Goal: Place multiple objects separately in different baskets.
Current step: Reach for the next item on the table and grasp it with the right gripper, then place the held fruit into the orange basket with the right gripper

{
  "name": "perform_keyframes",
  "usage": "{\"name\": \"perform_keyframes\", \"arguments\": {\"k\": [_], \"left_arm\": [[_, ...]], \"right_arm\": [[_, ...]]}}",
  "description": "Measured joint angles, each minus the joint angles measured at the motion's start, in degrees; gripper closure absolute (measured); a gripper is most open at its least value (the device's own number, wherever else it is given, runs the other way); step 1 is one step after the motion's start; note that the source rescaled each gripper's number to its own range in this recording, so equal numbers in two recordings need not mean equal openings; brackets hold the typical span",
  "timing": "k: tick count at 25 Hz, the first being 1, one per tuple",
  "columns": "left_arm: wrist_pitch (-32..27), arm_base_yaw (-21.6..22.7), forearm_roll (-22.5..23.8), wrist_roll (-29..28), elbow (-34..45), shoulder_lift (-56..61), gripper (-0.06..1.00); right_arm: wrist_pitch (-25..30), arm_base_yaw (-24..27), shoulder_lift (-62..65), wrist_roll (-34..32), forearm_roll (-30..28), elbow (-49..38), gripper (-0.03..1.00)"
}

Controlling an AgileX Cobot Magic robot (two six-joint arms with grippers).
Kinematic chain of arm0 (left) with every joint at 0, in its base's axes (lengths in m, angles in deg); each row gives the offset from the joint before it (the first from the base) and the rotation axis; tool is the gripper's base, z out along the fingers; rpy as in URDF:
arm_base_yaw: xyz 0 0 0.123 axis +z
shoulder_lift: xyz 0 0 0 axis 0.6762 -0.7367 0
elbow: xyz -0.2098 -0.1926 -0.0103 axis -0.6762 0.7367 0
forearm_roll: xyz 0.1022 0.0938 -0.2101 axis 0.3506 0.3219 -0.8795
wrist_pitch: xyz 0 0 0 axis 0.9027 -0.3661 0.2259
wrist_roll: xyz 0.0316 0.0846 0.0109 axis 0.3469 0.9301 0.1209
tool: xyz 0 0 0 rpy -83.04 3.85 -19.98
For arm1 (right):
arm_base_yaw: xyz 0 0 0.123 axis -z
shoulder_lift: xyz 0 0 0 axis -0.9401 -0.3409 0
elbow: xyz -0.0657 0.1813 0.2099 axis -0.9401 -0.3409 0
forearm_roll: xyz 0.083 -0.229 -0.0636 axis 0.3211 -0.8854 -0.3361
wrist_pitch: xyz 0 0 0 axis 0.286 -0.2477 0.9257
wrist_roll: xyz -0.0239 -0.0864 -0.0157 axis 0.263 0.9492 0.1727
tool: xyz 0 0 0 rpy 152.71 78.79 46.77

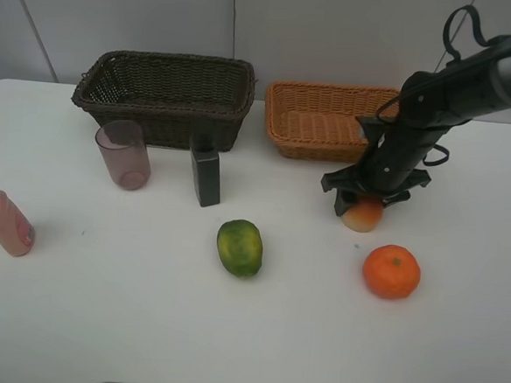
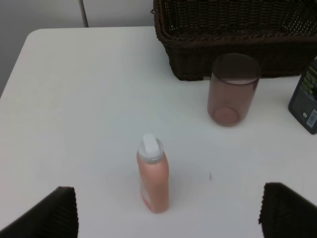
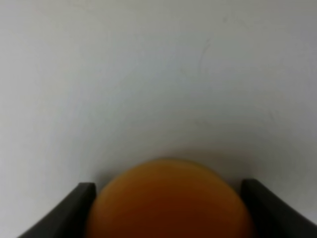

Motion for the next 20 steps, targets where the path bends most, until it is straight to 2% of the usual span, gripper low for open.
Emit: {"name": "perform_keyframes", "arguments": {"k": [14,20], "left_arm": [[0.0,0.0,0.0,0.0,0.0,0.0,0.01],[0.0,0.0,0.0,0.0,0.0,0.0,0.01]], "right_arm": [[-0.06,0.0,0.05,0.0,0.0,0.2,0.97],[5.74,-0.24,1.66,0.0,0.37,3.4,0.97]]}}
